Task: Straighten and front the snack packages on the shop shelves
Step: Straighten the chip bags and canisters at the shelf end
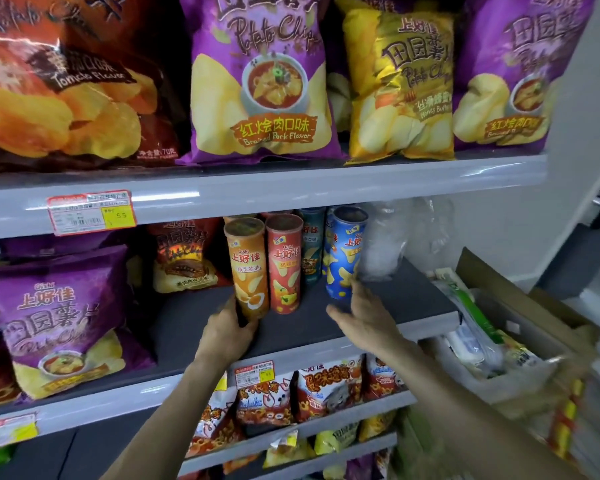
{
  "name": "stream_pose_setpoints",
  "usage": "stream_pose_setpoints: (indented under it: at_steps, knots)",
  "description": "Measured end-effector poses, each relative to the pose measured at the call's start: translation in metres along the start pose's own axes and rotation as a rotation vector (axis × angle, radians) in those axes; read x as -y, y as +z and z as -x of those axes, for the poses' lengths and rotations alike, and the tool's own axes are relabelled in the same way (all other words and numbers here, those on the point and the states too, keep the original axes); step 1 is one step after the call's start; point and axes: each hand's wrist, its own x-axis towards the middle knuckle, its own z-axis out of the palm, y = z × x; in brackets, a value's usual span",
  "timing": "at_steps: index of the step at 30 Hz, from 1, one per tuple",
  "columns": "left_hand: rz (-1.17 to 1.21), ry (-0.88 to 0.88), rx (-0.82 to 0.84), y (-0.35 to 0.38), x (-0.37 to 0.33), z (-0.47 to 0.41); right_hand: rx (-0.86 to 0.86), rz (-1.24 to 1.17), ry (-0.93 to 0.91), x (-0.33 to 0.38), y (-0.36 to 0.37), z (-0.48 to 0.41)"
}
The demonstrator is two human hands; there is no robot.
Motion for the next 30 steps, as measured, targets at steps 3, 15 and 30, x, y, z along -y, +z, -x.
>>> stream_pose_setpoints:
  at_steps: [3,15,30]
  knots:
    - [-0.092,0.019,0.067,-0.001,0.006,0.010,0.067,0.163,-0.049,0.010,-0.004,0.026]
    - [-0.327,0.193,0.070,-0.053,-0.104,0.100,0.067,0.385,-0.368,0.035,-0.063,0.072]
    - [-0.411,0.447,-0.404,-0.113,-0.368,0.147,-0.318,0.303,-0.698,0.025,-0.287,0.087]
